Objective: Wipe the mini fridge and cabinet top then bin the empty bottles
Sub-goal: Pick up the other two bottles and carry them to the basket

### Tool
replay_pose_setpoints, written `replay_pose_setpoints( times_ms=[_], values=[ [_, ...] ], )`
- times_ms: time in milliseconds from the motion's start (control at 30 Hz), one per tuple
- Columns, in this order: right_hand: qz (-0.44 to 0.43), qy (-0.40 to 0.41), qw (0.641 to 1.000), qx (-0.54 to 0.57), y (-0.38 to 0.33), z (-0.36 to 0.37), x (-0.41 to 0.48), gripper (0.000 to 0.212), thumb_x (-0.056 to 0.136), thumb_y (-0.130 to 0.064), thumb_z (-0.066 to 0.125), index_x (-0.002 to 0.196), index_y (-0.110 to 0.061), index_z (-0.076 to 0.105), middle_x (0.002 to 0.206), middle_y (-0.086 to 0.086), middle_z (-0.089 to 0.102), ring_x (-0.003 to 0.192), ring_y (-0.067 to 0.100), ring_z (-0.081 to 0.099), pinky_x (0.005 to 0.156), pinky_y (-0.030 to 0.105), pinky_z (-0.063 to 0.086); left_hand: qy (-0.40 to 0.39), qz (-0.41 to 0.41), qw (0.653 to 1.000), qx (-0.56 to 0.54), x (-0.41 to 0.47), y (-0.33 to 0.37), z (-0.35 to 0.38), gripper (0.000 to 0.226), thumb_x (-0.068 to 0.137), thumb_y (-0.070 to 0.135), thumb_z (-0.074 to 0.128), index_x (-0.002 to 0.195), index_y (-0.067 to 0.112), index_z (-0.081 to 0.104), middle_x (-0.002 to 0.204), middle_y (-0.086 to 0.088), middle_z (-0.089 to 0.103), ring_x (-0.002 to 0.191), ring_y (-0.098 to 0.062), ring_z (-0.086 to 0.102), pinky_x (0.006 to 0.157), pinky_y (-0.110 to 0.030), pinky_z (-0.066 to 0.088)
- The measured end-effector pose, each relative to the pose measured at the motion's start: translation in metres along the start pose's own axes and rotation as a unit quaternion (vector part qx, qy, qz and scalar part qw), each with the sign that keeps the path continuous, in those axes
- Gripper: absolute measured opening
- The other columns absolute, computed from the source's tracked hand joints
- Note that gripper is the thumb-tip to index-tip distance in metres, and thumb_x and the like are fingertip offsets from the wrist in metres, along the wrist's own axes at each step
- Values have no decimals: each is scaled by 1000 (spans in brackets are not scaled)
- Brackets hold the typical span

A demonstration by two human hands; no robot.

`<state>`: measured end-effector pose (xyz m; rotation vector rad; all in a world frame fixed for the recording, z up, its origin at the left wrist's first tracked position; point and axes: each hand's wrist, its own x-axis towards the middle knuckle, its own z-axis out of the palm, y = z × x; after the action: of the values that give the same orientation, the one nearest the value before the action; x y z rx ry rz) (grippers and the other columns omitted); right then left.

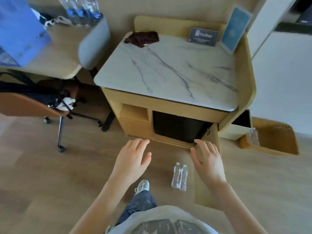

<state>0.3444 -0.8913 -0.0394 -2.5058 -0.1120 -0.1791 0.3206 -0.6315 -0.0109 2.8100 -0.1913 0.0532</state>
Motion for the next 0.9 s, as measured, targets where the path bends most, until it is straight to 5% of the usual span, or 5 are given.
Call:
replay_pose_setpoints(
  times_ms=[200,400,600,900],
  values=[
    [150,103,983,-18,-3,7,10,27,93,-15,66,120,-14,62,110,3,64,102,18,51,84,32,44,-76,226,971,-17,103,-7,13,39,93,32,59,128,14,61,121,1,64,110,-18,61,87,-31,54],
    [259,126,957,-21,29,32,-4,33,94,-30,55,122,-13,61,111,2,62,104,22,53,86,25,37,-136,320,937,-43,149,10,67,39,93,31,56,126,11,62,120,-3,65,107,-21,61,86,-32,53],
    [299,66,952,0,110,123,-8,42,94,-32,52,129,-10,59,117,4,64,111,21,54,89,19,33,-153,268,948,-83,151,10,189,41,92,34,45,122,12,62,113,0,63,98,-21,59,79,-33,54],
    [273,46,960,42,305,356,-33,43,94,-36,45,126,-11,60,112,2,65,105,21,59,86,16,36,-170,98,967,-160,129,-39,510,45,91,40,45,127,17,59,115,2,62,100,-21,57,86,-25,40]
  ],
)
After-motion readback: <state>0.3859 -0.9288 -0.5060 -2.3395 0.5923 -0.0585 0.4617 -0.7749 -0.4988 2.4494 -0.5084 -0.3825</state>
